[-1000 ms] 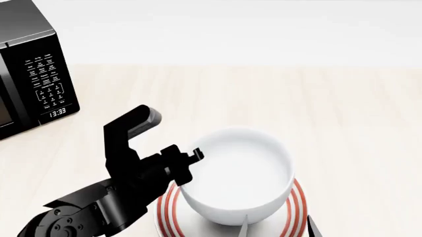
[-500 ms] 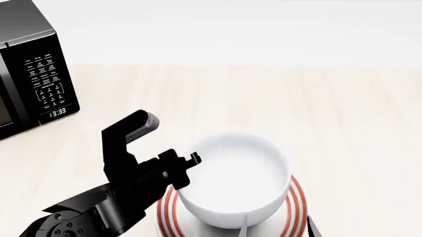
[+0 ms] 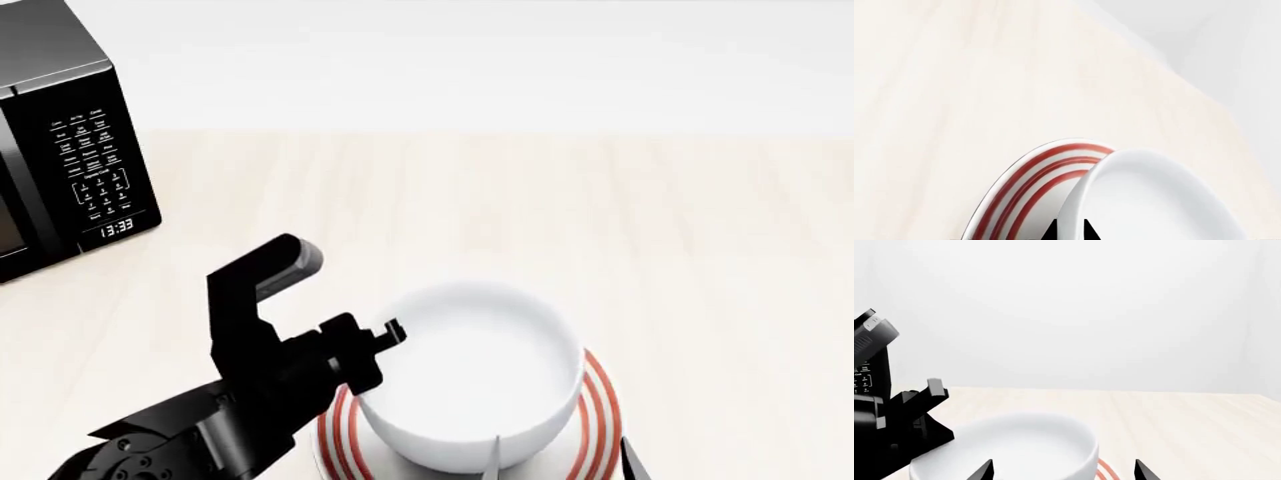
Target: Pick up the white bowl and put it on the plate.
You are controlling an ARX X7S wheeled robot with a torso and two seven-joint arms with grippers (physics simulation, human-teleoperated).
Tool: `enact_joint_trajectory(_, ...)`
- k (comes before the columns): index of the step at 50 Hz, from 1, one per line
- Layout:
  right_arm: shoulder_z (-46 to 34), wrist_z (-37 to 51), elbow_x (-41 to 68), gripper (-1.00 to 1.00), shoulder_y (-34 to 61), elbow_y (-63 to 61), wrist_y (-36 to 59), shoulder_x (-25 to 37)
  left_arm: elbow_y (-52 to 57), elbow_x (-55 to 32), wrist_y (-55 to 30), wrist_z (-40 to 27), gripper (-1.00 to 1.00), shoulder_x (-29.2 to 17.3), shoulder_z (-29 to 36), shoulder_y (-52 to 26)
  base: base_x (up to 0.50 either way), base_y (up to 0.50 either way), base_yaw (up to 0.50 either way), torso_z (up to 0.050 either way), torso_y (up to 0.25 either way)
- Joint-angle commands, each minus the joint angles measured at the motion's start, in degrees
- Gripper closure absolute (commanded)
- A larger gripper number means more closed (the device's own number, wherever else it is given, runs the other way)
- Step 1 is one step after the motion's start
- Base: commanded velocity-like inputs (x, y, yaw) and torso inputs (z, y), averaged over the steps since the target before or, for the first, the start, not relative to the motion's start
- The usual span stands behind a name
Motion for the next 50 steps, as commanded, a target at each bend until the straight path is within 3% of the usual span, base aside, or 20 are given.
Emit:
enact_joint_trajectory(1, 1.2, -1.6, -1.1, -1.0, -0.1, 0.3, -0.4, -1.0, -1.0, 0.2, 0.4, 2.3, 1.0, 1.5, -1.1, -0.6, 0.0, 0.0, 0.0, 0.0, 0.0)
enact_joint_trajectory(24, 0.9, -1.5, -0.9, -1.0, 0.1, 0.6, -0.7, -0.9, -5.8, -0.2, 0.6, 2.8, 1.0, 2.4, 2.2, -2.2, 0.0, 0.0, 0.0, 0.0, 0.0)
enact_joint_trajectory(25, 0.9, -1.5, -0.9, -1.0, 0.1, 0.7, -0.7, -0.9, -5.7, -0.4, 0.7, 2.8, -1.0, 2.3, 2.2, -2.2, 0.0, 0.0, 0.0, 0.0, 0.0)
enact_joint_trajectory(50, 0.6, -1.2, -0.7, -1.0, 0.4, 0.4, -0.7, -0.8, 34.5, 16.3, 11.7, -16.2, -1.0, -13.5, 7.5, 5.3, 0.0, 0.0, 0.0, 0.0, 0.0)
